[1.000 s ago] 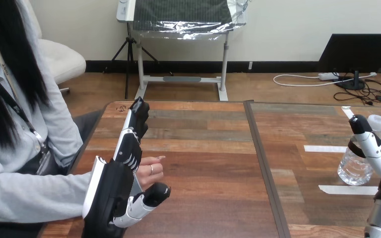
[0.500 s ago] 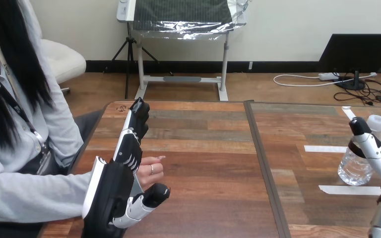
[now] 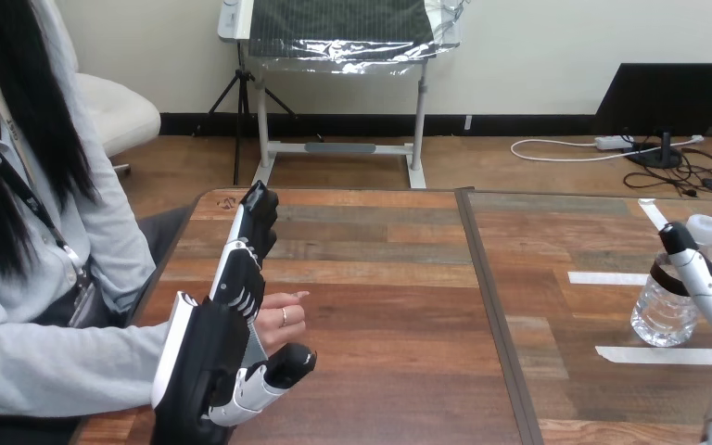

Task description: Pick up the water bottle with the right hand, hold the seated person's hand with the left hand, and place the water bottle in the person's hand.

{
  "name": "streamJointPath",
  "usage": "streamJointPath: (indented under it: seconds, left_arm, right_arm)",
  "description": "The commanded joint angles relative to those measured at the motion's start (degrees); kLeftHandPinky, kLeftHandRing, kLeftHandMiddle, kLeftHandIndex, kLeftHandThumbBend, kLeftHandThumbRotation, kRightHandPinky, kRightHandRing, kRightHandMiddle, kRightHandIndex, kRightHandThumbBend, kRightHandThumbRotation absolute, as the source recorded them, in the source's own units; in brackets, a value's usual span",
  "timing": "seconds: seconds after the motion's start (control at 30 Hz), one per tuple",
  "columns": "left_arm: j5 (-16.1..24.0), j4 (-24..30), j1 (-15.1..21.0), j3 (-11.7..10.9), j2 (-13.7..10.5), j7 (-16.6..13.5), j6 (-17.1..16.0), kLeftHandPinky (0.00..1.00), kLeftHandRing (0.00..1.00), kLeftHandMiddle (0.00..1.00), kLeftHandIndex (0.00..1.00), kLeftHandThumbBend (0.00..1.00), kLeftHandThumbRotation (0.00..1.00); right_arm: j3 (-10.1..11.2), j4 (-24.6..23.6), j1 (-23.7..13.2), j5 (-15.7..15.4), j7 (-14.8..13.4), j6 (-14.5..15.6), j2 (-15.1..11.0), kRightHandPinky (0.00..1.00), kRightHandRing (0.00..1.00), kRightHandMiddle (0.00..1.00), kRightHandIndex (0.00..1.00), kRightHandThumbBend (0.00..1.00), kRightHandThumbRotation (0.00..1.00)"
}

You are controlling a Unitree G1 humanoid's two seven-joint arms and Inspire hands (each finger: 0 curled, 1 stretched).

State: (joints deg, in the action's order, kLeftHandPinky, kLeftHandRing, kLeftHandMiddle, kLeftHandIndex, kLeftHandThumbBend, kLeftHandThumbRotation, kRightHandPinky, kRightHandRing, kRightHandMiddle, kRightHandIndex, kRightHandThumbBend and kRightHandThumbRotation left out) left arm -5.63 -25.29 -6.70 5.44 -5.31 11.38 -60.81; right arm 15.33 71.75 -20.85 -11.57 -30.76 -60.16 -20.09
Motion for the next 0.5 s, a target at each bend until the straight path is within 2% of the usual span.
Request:
streamJointPath:
  seconds: [0.0, 0.17, 0.3, 0.47]
  left_arm:
    - [0.1, -0.4, 3.5, -1.3, 0.5, -0.1, -1.4, 1.0, 1.0, 1.0, 1.0, 1.0, 0.75]
    - [0.2, -0.6, 3.6, -1.5, 0.4, 0.0, -1.6, 1.0, 1.0, 1.0, 1.0, 1.0, 0.75]
    - [0.3, -0.3, 3.5, -1.6, 0.4, 0.1, -1.4, 1.0, 1.0, 1.0, 1.0, 1.0, 0.73]
    - [0.1, -0.3, 3.5, -1.7, 0.4, 0.4, -1.2, 1.0, 1.0, 1.0, 1.0, 1.0, 0.72]
  right_arm:
    - [0.7, 0.7, -6.1, 2.6, 3.5, 3.0, -2.0, 1.0, 1.0, 1.0, 1.0, 1.0, 0.61]
    - [0.7, 1.4, -7.1, 3.9, 5.7, 7.6, -2.6, 1.0, 1.0, 1.0, 1.0, 1.0, 0.63]
    - [2.2, 2.0, -8.2, 7.1, 10.0, 11.3, -2.3, 1.0, 1.0, 1.0, 1.0, 1.0, 0.63]
    - [2.9, 2.3, -9.2, 9.6, 13.1, 14.9, -2.1, 1.0, 1.0, 1.0, 1.0, 1.0, 0.64]
